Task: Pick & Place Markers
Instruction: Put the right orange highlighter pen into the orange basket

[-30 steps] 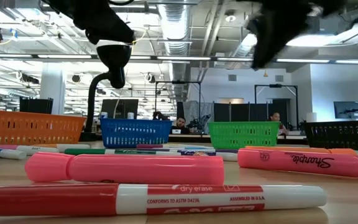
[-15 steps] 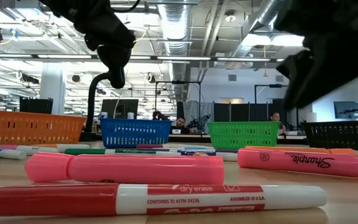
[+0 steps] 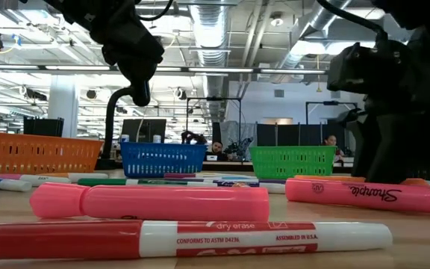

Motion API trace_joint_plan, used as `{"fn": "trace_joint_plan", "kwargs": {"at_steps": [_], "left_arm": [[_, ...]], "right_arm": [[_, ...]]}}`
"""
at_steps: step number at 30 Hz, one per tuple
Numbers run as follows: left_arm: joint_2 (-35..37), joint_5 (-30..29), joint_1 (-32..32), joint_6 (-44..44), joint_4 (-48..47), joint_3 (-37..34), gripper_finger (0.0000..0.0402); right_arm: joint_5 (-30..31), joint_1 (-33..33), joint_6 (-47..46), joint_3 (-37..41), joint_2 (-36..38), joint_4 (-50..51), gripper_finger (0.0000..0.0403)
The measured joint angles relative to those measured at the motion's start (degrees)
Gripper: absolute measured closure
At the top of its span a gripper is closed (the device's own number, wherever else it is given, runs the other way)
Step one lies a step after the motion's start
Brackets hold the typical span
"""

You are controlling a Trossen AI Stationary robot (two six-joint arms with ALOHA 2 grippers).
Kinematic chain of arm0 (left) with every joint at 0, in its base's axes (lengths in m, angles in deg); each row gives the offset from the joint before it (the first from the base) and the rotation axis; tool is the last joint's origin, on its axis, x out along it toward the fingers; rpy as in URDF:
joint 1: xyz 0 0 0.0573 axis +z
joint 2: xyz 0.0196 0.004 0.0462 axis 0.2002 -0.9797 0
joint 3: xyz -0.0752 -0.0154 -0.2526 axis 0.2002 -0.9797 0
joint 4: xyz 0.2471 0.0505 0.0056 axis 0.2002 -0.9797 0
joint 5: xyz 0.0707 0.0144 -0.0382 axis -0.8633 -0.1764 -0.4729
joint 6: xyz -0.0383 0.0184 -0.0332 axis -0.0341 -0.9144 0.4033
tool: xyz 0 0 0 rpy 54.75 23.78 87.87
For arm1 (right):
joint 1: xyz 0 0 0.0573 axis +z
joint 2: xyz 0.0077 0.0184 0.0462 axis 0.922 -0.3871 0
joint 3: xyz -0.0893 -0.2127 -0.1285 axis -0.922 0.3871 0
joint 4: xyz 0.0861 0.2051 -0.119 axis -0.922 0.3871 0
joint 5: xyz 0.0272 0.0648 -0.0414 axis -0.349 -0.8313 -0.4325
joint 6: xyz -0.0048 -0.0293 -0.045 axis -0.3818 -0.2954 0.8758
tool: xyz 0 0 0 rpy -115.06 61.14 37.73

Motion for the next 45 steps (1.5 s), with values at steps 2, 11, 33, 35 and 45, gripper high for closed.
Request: {"fn": "trace_joint_plan", "kwargs": {"at_steps": [2,11,33,35,45], "left_arm": [[0.02,0.00,0.00,-0.01,0.16,0.00,0.0289],[0.04,5.89,-0.02,-0.04,0.26,0.00,0.0289],[-16.26,6.89,5.06,-17.11,13.80,0.19,0.0201],[-18.22,7.85,5.73,-17.22,14.84,0.01,0.0193],[-25.42,8.89,6.36,-17.29,18.49,0.10,0.0189]], "right_arm": [[0.21,-0.08,0.39,-0.03,-0.61,-0.31,0.0316],[3.38,-1.45,9.21,-5.74,4.74,-1.01,0.0354],[-2.04,-21.08,29.72,-12.00,-3.58,-12.92,0.0331],[-1.94,-21.16,31.12,-13.25,-4.90,-14.00,0.0331],[-0.36,-21.44,32.02,-15.55,-5.18,-13.72,0.0332]]}}
